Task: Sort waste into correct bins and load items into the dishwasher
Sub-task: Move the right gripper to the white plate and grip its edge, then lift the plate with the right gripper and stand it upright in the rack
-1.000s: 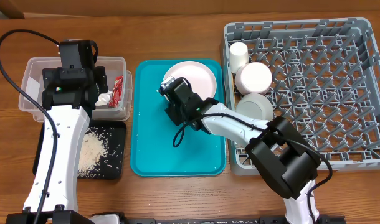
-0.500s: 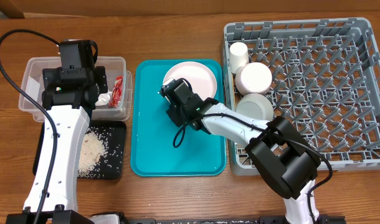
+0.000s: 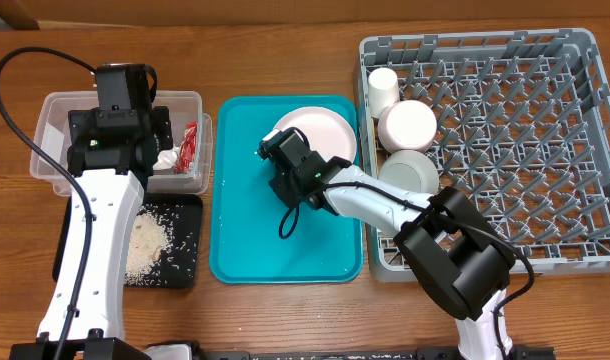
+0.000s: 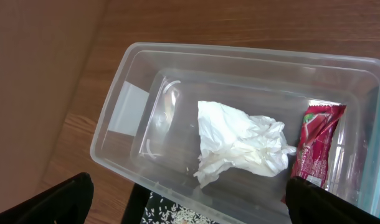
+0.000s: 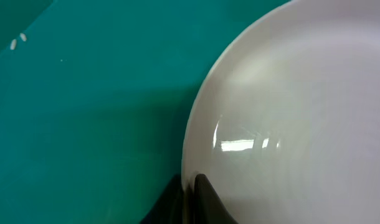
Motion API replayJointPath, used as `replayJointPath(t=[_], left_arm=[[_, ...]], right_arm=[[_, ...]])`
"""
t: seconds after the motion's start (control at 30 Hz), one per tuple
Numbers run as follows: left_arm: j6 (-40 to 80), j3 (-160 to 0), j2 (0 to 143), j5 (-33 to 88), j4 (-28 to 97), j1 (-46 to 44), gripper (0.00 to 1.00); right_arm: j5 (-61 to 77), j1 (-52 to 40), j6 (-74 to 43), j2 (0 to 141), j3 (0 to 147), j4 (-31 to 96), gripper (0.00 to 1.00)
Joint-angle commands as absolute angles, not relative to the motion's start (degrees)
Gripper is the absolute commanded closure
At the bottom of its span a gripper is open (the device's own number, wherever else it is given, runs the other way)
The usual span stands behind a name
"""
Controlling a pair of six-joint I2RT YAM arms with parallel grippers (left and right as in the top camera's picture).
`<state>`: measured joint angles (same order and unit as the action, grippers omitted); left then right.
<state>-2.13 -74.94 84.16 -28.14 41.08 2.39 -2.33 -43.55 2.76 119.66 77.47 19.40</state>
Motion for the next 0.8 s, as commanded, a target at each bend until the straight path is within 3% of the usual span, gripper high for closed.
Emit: replayJointPath(t=[0.0, 0.23, 0.43, 0.6, 0.77], left_arm=[[-3.2, -75.9, 83.5, -28.9, 40.9, 2.6, 0.0], [-3.2, -75.9, 83.5, -28.9, 40.9, 2.6, 0.0], [-3.2, -75.9, 83.5, -28.9, 40.9, 2.6, 0.0], [-3.2, -75.9, 83.5, -28.9, 40.9, 2.6, 0.0], [-3.2, -75.9, 83.5, -28.9, 40.9, 2.6, 0.0]], right_arm=[[3.6, -43.5, 1.9, 119.7, 77.3, 20.0, 0.94], [13.6, -43.5, 1.8, 117.8, 79.1, 20.6, 0.96], [27.5, -40.6, -1.4, 107.3, 82.3, 23.4, 0.96], [37.4, -34.6, -6.8, 95.5, 82.7, 25.3, 0.96], [50.2, -22.4, -10.5, 86.5, 82.7, 30.6, 0.96]])
